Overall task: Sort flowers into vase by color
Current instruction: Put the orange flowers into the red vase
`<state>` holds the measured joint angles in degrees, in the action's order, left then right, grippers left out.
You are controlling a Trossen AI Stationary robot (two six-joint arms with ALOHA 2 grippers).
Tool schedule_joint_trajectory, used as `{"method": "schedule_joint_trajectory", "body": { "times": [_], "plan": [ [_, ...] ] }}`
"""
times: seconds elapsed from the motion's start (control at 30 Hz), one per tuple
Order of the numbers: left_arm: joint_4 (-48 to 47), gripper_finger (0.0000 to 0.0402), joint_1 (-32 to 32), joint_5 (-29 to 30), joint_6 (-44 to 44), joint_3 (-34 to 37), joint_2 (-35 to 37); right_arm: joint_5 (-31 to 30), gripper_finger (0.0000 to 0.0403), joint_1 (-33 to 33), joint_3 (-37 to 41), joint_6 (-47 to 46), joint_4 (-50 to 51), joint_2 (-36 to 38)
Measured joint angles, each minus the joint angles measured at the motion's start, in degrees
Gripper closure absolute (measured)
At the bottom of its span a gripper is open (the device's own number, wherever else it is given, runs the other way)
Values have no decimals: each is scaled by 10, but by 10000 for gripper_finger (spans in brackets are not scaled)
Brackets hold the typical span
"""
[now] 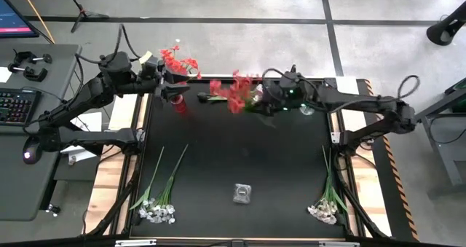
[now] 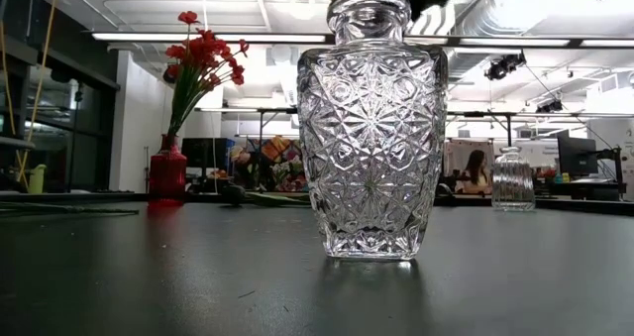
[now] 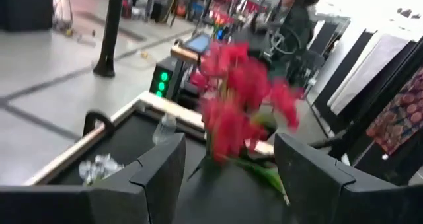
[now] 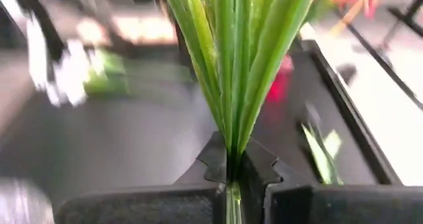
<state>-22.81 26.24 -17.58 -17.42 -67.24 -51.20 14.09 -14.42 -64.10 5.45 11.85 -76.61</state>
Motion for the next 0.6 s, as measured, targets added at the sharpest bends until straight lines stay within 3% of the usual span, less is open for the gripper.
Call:
{"method": "schedule_joint_trajectory", "body": {
  "times": [0.37,0.47,0.6],
  "plan": [
    [-18,184,1,31,42,0,0,154,402,40,-8,-164,-605,-229],
    [-14,184,1,30,22,0,0,166,403,35,-37,-201,-675,-272],
    [9,184,1,8,0,0,0,182,403,34,-83,-194,-677,-306]
  ]
}}
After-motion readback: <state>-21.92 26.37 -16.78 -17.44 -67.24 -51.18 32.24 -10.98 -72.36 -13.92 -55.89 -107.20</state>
